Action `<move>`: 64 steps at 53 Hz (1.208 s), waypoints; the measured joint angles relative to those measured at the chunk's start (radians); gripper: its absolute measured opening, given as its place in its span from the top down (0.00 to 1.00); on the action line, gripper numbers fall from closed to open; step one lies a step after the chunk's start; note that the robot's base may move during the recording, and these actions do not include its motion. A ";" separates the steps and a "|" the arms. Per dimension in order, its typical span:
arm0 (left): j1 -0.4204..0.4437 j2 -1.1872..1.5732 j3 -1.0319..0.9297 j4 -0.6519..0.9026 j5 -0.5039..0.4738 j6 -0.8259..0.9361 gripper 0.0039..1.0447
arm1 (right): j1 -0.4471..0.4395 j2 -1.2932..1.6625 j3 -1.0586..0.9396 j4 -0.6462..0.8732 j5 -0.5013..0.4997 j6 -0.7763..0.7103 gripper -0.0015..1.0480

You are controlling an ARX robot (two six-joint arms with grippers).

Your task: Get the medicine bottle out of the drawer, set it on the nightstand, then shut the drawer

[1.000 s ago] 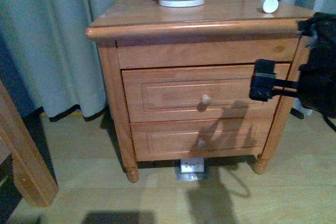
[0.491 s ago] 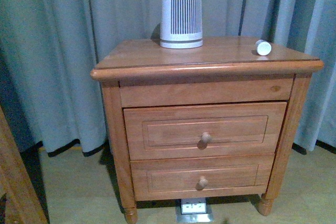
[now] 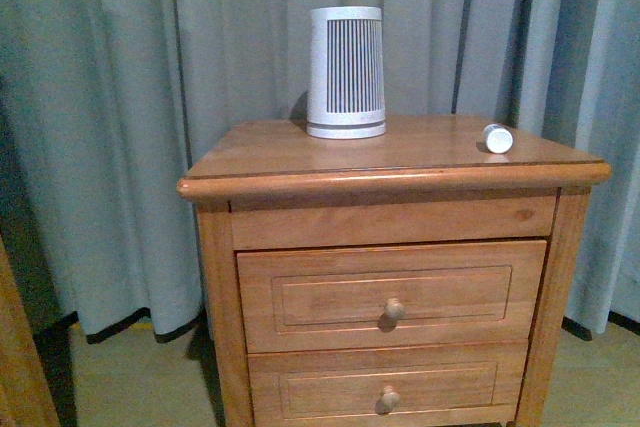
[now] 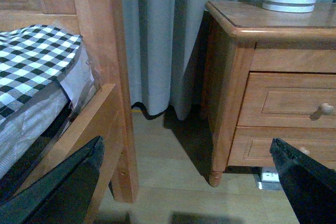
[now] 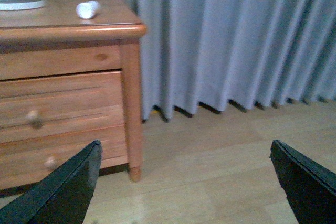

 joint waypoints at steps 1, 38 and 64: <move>0.000 0.000 0.000 0.000 0.000 0.000 0.06 | -0.022 -0.012 -0.002 -0.001 -0.058 0.000 0.23; 0.000 0.000 0.000 0.000 0.001 0.000 0.06 | -0.208 -0.073 -0.034 -0.013 -0.349 -0.001 0.97; 0.000 0.000 0.000 0.000 0.001 0.000 0.06 | -0.208 -0.074 -0.034 -0.013 -0.349 0.000 0.05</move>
